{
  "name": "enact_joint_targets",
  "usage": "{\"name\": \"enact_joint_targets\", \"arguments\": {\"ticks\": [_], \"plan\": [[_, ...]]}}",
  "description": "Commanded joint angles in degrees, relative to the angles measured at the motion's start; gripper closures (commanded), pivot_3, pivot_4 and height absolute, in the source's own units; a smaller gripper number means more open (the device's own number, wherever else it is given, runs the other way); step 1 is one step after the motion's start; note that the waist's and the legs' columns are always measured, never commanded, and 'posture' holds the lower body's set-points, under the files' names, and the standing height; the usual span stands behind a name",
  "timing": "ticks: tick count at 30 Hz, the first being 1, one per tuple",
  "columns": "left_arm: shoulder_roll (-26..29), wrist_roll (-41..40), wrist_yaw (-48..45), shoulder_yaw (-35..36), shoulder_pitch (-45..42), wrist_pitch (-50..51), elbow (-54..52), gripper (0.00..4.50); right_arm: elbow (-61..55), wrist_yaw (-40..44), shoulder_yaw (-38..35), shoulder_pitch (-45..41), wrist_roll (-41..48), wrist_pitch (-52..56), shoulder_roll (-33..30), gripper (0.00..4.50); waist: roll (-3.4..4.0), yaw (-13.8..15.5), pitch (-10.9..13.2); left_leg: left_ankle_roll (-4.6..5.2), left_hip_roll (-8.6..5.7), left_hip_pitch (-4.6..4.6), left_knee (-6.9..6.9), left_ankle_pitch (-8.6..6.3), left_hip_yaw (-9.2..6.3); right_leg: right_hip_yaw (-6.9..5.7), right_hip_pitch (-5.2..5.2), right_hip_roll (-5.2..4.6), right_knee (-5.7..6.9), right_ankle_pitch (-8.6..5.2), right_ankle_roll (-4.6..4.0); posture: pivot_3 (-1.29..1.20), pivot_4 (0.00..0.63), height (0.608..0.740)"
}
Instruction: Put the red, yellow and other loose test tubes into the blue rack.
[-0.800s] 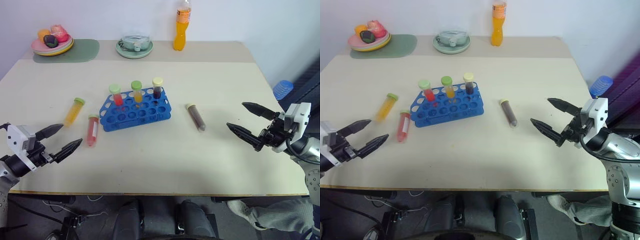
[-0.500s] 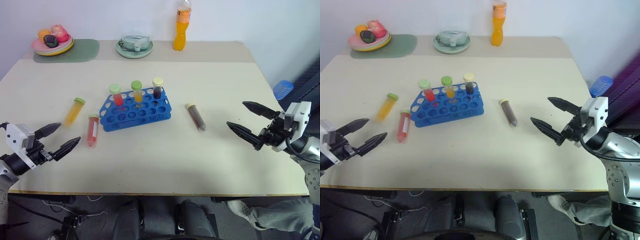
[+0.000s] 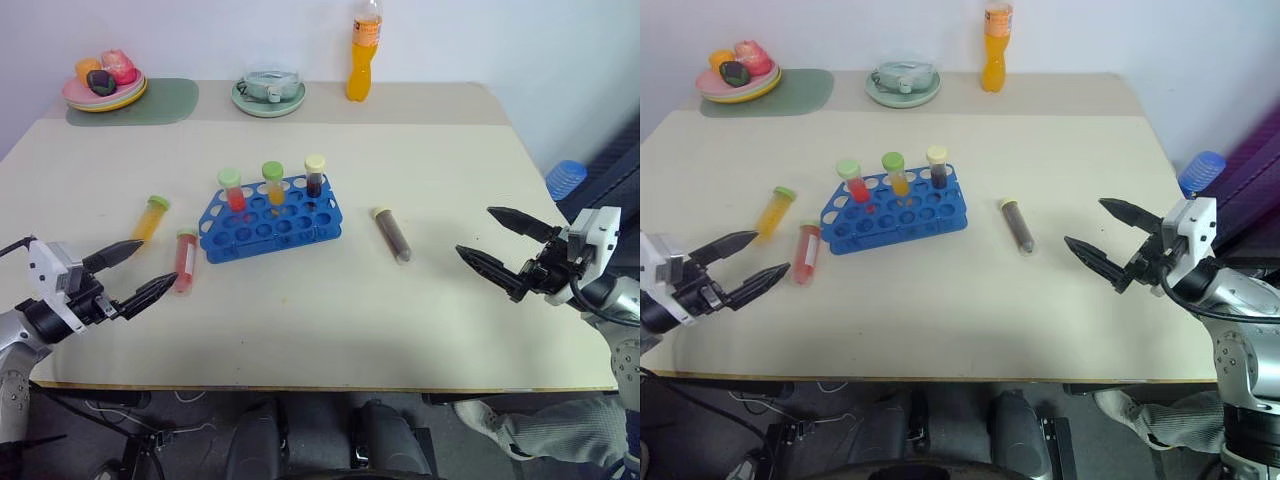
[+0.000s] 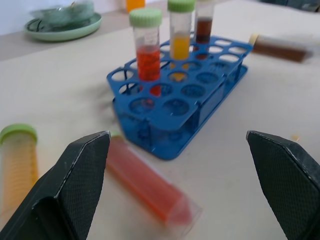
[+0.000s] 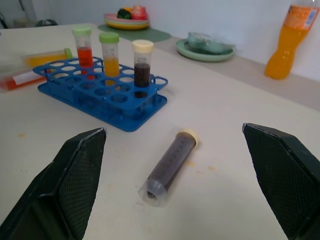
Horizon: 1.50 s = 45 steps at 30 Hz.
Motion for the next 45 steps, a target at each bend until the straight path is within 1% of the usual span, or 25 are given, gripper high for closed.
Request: {"name": "enact_joint_targets", "arguments": {"ticks": [1, 3, 5, 6, 7, 10, 12, 14, 16, 17, 18, 19, 22, 28, 31, 36, 39, 41, 42, 44, 45], "plan": [[1.43, -3.42, -3.59, -0.62, -1.18, 1.52, -1.79, 0.05, -3.16, -2.36, -0.92, 0.04, 0.62, 1.7, -0.52, 0.0, 0.0, -0.01, 0.0, 0.0, 0.0, 0.0, 0.0, 0.0, 0.0, 0.0, 0.0, 0.0, 0.0, 0.0, 0.0, 0.0, 0.15, 0.74], [2.13, -4.15, -5.2, -1.02, -2.24, 1.88, -1.62, 0.05, -4.69, -6.55, -1.0, -0.04, -0.11, 5.18, -0.97, 0.0, 0.0, 0.03, 0.0, 0.0, 0.0, 0.0, 0.01, 0.0, -0.01, 0.0, 0.0, 0.0, 0.01, 0.0, 0.0, 0.0, 0.15, 0.74], [2.13, -4.64, -6.62, -2.51, -4.54, 2.01, -1.43, 0.05, -7.14, -13.52, 1.16, -1.75, -4.53, 10.34, -2.53, 0.0, 0.01, -0.01, 0.0, 0.0, 0.0, 0.0, 0.02, 0.0, -0.01, -0.01, 0.0, 0.0, 0.01, 0.0, 0.0, 0.0, 0.15, 0.74], [1.96, -4.34, -7.13, -3.71, -5.9, 1.81, -1.37, 0.05, -7.46, -16.68, 3.03, -3.95, -5.68, 15.09, -3.73, 0.0, 0.01, -0.08, -0.01, -0.03, 0.0, 0.0, 0.02, 0.02, -0.01, 0.0, -0.01, 0.0, 0.02, 0.0, 0.0, 0.0, 0.15, 0.74], [1.76, -3.63, -7.42, -5.58, -7.43, 1.63, -2.06, 0.05, -6.14, -18.66, 6.19, -8.52, -5.76, 21.64, -5.13, 0.0, 0.03, -0.29, -0.01, -0.06, 0.0, 0.0, 0.03, 0.04, 0.0, 0.01, -0.01, 0.0, 0.02, 0.0, 0.0, 0.0, 0.15, 0.74], [1.8, -2.94, -8.04, -8.03, -9.88, 1.63, -2.97, 0.05, -2.57, -19.72, 11.92, -18.64, -2.95, 36.0, -6.9, 0.0, 0.04, -0.81, 0.0, -0.05, 0.01, 0.03, 0.08, 0.03, -0.01, 0.12, -0.09, -0.01, 0.16, 0.03, -0.05, 0.0, 0.15, 0.74], [2.34, -1.09, -9.06, -10.43, -11.71, 0.0, -3.18, 0.05, 4.09, -20.32, 18.73, -30.84, -2.48, 47.69, -4.06, 0.0, 0.04, -1.15, 0.0, -0.01, 0.03, 0.03, 0.0, 0.01, -0.03, 0.1, -0.09, 0.02, 0.16, 0.01, -0.05, 0.0, 0.15, 0.74], [2.42, 0.26, -9.6, -11.94, -12.58, -1.03, -3.23, 0.05, 10.99, -23.15, 22.27, -40.56, -3.35, 56.48, 0.71, 0.0, 0.05, -1.9, 0.01, -0.02, 0.03, 0.01, -0.01, 0.02, 0.01, 0.12, -0.2, 0.04, 0.21, 0.02, -0.06, 0.0, 0.15, 0.74], [2.15, 0.4, -9.42, -12.44, -13.02, -1.15, -3.08, 0.05, 15.52, -24.07, 23.83, -46.44, -3.64, 61.82, 4.29, 0.0, 0.06, -1.74, 0.01, -0.04, 0.04, -0.12, 0.0, 0.03, 0.02, 0.17, -0.41, 0.04, 0.39, 0.02, -0.07, 0.0, 0.15, 0.74], [2.02, 0.38, -9.26, -12.66, -13.25, -1.2, -2.95, 0.05, 16.82, -24.0, 24.42, -48.08, -3.78, 63.28, 5.14, 0.0, 0.06, -1.64, 0.01, -0.08, 0.05, -0.18, 0.0, 0.05, 0.03, 0.17, -0.49, 0.05, 0.41, 0.02, -0.07, 0.0, 0.15, 0.74], [1.98, 0.59, -9.36, -12.82, -12.97, -1.51, -2.86, 0.05, 18.24, -24.09, 25.41, -49.81, -4.14, 64.5, 6.34, 0.0, 0.06, -1.43, 0.01, -0.36, 0.04, -0.28, 0.0, 0.22, 0.07, 0.17, -0.6, 0.04, 0.4, 0.01, -0.06, 0.0, 0.15, 0.74], [1.96, 0.75, -9.46, -12.92, -12.73, -1.75, -2.81, 0.05, 19.23, -24.2, 26.05, -50.96, -4.48, 65.29, 7.17, 0.0, 0.05, -1.21, 0.01, -0.38, 0.03, -0.38, -0.01, 0.23, 0.1, 0.15, -0.65, 0.02, 0.37, 0.01, -0.06, 0.0, 0.15, 0.74], [1.68, 1.24, -9.52, -13.15, -12.09, -2.33, -2.68, 0.05, 27.92, -26.15, 27.45, -54.87, -7.72, 64.53, 10.95, 0.0, 0.05, -1.0, 0.01, -0.34, -0.01, -0.46, 0.05, 0.21, 0.19, 0.15, -0.66, -0.05, 0.32, 0.01, -0.04, 0.0, 0.15, 0.74], [1.24, 1.18, -9.12, -13.14, -11.2, -3.15, -2.73, 0.05, 44.04, -27.74, 27.38, -61.01, -13.24, 59.23, 15.32, 0.0, 0.06, -1.38, 0.01, -0.34, 0.0, -0.43, 0.1, 0.21, 0.2, 0.15, -0.65, -0.04, 0.37, 0.02, -0.04, 0.0, 0.15, 0.74], [1.1, 1.06, -8.74, -13.06, -9.94, -3.29, -3.47, 0.05, 51.11, -27.61, 29.37, -63.6, -16.91, 54.46, 16.75, 0.0, 0.06, -1.82, 0.01, -0.37, 0.02, -0.41, 0.08, 0.23, 0.22, 0.16, -0.68, -0.02, 0.4, 0.02, -0.04, 0.0, 0.15, 0.74], [0.78, 1.01, -7.96, -12.93, -8.38, -3.85, -4.1, 0.05, 58.63, -25.25, 33.32, -65.86, -22.46, 47.16, 19.05, 0.0, 0.05, -1.92, 0.01, -0.38, 0.04, -0.36, 0.06, 0.23, 0.23, 0.17, -0.67, -0.02, 0.43, 0.02, -0.04, 0.0, 0.15, 0.74], [0.67, 0.93, -7.58, -12.71, -7.24, -4.03, -4.68, 0.05, 61.21, -23.25, 35.76, -66.73, -25.39, 43.92, 20.88, 0.0, 0.05, -2.06, 0.0, -0.38, 0.04, -0.3, 0.06, 0.23, 0.23, 0.17, -0.62, -0.02, 0.44, 0.02, -0.04, 0.0, 0.15, 0.74], [0.72, 0.82, -7.31, -12.54, -6.7, -4.02, -5.04, 0.0, 62.57, -21.65, 37.21, -67.14, -27.18, 42.67, 21.66, 0.54, 0.05, -2.15, 0.0, -0.38, 0.05, -0.29, 0.06, 0.23, 0.22, 0.17, -0.61, -0.02, 0.44, 0.02, -0.05, 0.0, 0.15, 0.74], [0.8, 0.79, -7.25, -12.37, -6.4, -4.04, -5.16, 0.0, 63.34, -21.11, 37.86, -67.18, -28.17, 41.7, 21.97, 0.9, 0.05, -2.25, 0.0, -0.39, 0.05, -0.29, 0.06, 0.23, 0.22, 0.17, -0.61, -0.02, 0.45, 0.02, -0.04, 0.0, 0.15, 0.74], [0.95, 0.8, -7.08, -12.06, -5.76, -4.09, -5.4, 0.0, 64.56, -20.41, 38.42, -67.24, -29.74, 40.27, 22.44, 1.78, 0.05, -2.46, 0.0, -0.39, 0.05, -0.29, 0.06, 0.24, 0.22, 0.16, -0.61, -0.01, 0.45, 0.02, -0.05, 0.0, 0.15, 0.74], [1.02, 0.8, -7.05, -11.93, -5.49, -4.15, -5.46, 0.0, 64.98, -19.98, 38.64, -67.27, -30.44, 39.61, 22.6, 2.39, 0.05, -2.54, 0.0, -0.39, 0.05, -0.29, 0.06, 0.24, 0.21, 0.16, -0.61, -0.01, 0.46, 0.02, -0.05, 0.0, 0.15, 0.74]]}}
